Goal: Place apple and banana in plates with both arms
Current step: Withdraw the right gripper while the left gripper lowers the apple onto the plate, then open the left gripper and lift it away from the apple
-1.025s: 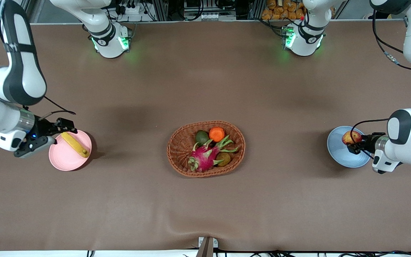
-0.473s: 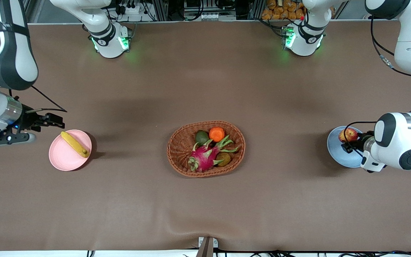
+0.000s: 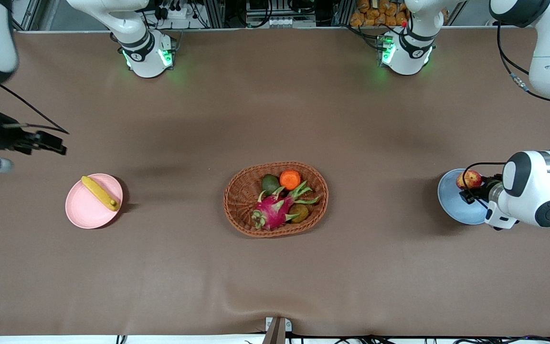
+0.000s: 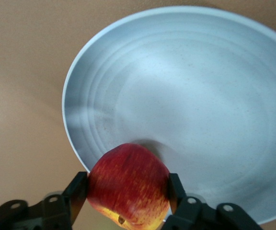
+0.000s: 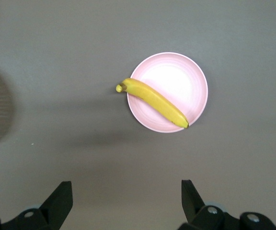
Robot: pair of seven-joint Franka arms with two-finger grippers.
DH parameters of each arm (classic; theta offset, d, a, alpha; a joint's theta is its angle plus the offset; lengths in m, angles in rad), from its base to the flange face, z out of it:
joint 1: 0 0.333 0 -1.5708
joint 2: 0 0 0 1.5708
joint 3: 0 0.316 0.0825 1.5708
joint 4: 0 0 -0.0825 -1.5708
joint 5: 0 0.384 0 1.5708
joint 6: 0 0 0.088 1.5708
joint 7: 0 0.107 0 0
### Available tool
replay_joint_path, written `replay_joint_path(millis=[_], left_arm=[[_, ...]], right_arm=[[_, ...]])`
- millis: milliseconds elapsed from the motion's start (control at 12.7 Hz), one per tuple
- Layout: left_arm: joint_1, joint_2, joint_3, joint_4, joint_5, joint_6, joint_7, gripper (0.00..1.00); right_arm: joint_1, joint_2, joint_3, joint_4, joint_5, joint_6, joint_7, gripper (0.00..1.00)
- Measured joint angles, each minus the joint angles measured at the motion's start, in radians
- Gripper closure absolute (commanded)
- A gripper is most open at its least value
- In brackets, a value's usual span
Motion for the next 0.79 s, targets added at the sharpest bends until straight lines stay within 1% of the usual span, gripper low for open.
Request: replay_joint_path(millis=[158,394,631,788], left_arm=[[0.0,0.0,0.001,0.0,0.0,0.0,0.0,0.0],[-0.005,0.0,0.0,0.004,0.0,0.0,0.0,0.0],[-0.008,-0.004,-0.001,0.033,0.0,0.0,-0.001,0.0],[-0.008,-0.03,-0.001,0.061,0.0,0.0,-0.001,0.0]], right_arm=[[-0.001,-0.002,0.0,0.069,0.0,-0.068,0.032,0.0],[-0.022,-0.002,-0.002,0.135,0.0,-0.126,0.035,0.0],[-0.028,-0.012,0.0,0.224,-0.004,-0.222,0.036,0.0],[-0.025,-0.035,0.008,0.236,-0.039,-0.233,0.037,0.0]])
